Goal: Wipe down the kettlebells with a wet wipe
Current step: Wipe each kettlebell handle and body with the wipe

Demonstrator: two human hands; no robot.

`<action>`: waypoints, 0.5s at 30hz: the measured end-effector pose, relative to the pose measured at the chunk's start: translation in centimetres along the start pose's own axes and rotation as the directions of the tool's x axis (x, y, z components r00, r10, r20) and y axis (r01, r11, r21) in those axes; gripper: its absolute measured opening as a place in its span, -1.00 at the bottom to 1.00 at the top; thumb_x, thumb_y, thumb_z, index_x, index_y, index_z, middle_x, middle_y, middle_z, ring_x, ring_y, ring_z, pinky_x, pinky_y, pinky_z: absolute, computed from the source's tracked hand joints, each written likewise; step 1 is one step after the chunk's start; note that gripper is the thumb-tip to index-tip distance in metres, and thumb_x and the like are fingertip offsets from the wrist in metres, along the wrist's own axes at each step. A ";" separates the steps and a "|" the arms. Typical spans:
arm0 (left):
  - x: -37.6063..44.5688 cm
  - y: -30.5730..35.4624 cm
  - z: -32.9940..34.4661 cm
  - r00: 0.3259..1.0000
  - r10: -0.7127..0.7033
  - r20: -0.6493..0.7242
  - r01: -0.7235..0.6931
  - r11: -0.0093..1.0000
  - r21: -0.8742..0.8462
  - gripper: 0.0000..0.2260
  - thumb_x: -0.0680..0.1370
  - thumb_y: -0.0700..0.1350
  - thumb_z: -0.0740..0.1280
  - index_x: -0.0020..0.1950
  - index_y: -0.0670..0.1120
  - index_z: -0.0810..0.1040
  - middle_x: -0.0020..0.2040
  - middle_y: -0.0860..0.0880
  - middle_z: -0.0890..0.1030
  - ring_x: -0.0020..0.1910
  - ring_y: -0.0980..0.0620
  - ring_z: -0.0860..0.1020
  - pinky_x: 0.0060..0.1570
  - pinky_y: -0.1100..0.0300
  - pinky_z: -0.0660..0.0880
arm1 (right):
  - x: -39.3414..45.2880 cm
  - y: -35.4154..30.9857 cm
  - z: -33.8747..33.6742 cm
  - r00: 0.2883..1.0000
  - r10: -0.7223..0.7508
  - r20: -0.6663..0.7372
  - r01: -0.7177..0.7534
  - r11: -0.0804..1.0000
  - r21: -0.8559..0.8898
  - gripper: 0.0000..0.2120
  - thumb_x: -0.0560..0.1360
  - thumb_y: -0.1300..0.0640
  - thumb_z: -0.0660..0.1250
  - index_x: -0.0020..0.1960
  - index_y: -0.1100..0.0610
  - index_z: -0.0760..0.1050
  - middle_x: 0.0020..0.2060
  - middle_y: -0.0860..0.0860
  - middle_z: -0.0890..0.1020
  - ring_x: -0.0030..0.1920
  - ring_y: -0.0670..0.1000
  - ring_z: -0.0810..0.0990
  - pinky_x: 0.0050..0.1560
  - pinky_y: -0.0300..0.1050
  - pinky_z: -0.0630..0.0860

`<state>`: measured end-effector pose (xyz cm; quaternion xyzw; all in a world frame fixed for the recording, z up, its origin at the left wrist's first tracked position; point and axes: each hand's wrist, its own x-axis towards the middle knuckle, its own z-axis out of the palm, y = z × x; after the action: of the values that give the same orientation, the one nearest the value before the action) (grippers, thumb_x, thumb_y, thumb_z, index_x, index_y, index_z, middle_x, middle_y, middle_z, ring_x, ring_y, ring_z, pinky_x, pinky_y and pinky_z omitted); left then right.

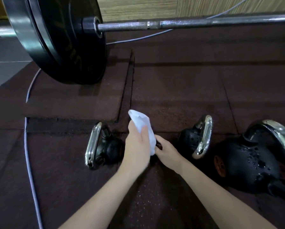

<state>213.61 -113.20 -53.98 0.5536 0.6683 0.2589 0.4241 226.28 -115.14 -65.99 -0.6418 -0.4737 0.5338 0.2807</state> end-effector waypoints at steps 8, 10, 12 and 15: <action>-5.2 -2.1 1.3 0.990 0.122 -0.071 -0.126 0.991 -0.052 -0.49 0.75 -0.08 0.15 0.69 0.02 0.10 0.54 0.05 0.42 0.47 0.16 0.44 0.46 0.16 0.38 | 0.4 0.4 -0.3 0.999 0.040 0.031 -0.041 0.999 0.028 -0.38 0.42 -0.20 0.36 0.48 -0.20 0.47 0.34 -0.17 0.65 0.38 -0.08 0.59 0.43 0.14 0.53; -3.1 -0.5 0.8 0.996 0.057 -0.072 -0.052 0.997 0.063 -0.55 0.75 -0.07 0.15 0.63 -0.11 0.18 0.36 -0.14 0.58 0.24 -0.07 0.60 0.20 0.03 0.52 | 0.3 0.2 -0.2 1.000 0.016 0.000 -0.016 1.000 0.011 -0.42 0.46 -0.18 0.35 0.47 -0.15 0.48 0.32 -0.19 0.66 0.37 -0.10 0.59 0.45 0.11 0.51; 0.3 0.8 0.4 0.998 -0.051 -0.040 0.056 0.990 0.132 -0.63 0.75 -0.05 0.14 0.51 -0.19 0.30 0.25 -0.22 0.61 0.18 -0.22 0.60 0.08 0.00 0.49 | 0.2 0.0 -0.1 1.000 0.016 0.000 -0.016 1.000 -0.012 -0.40 0.46 -0.24 0.34 0.48 -0.16 0.47 0.32 -0.19 0.65 0.37 -0.09 0.60 0.47 0.09 0.49; 4.0 2.4 -0.1 0.986 -0.169 0.011 0.165 0.974 0.155 -0.61 0.75 0.02 0.08 0.32 -0.27 0.47 0.24 -0.25 0.62 0.25 -0.27 0.58 0.23 -0.06 0.50 | 0.3 -0.3 0.1 0.998 0.057 -0.017 -0.057 0.998 -0.014 -0.34 0.44 -0.32 0.30 0.52 -0.19 0.41 0.34 -0.15 0.64 0.37 -0.06 0.59 0.48 0.10 0.48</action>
<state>214.65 -108.73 -53.13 0.5296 0.7253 0.1631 0.4085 226.10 -114.77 -65.84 -0.6614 -0.4568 0.5328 0.2646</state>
